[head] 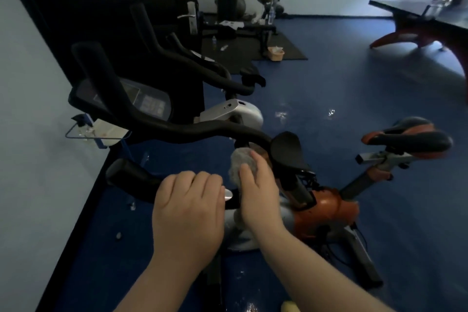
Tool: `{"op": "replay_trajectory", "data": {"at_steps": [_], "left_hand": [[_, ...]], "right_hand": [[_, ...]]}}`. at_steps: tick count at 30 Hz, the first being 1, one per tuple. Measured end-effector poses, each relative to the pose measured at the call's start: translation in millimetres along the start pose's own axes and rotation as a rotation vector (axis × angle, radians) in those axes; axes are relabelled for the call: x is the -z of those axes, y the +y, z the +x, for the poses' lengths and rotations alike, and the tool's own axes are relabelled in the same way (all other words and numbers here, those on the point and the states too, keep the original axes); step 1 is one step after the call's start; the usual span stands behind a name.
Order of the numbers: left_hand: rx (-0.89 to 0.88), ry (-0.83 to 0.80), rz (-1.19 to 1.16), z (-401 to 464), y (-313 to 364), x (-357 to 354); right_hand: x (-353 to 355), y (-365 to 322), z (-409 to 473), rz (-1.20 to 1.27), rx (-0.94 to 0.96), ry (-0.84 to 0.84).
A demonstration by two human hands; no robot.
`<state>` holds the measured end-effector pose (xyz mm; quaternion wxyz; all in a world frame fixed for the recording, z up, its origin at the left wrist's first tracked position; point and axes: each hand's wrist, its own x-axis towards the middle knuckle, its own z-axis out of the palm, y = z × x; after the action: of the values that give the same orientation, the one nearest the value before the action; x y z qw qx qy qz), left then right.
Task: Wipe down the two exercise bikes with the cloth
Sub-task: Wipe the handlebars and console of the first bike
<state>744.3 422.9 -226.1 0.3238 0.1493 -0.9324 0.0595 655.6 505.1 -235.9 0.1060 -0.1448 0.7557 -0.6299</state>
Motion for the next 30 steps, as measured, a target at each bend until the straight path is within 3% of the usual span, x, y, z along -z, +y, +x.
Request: {"op": "replay_trajectory", "data": {"at_steps": [5, 11, 15, 21, 26, 30], "left_hand": [[0.004, 0.03, -0.018, -1, 1, -2], [0.22, 0.017, -0.107, 6, 25, 0], [0.349, -0.046, -0.144, 15, 43, 4], [0.506, -0.169, -0.042, 33, 56, 6], [0.56, -0.302, -0.14, 65, 70, -12], [0.537, -0.277, 0.119, 68, 75, -31]], "right_hand": [[-3, 0, -20, 0.053, -0.111, 0.047], [22, 3, -32, 0.103, -0.159, -0.061], [47, -1, -28, -0.05, -0.078, -0.147], [93, -8, -5, 0.008, 0.085, -0.246], [131, -30, 50, -0.054, 0.239, -0.259], [130, -51, 115, -0.171, 0.412, -0.324]]}}
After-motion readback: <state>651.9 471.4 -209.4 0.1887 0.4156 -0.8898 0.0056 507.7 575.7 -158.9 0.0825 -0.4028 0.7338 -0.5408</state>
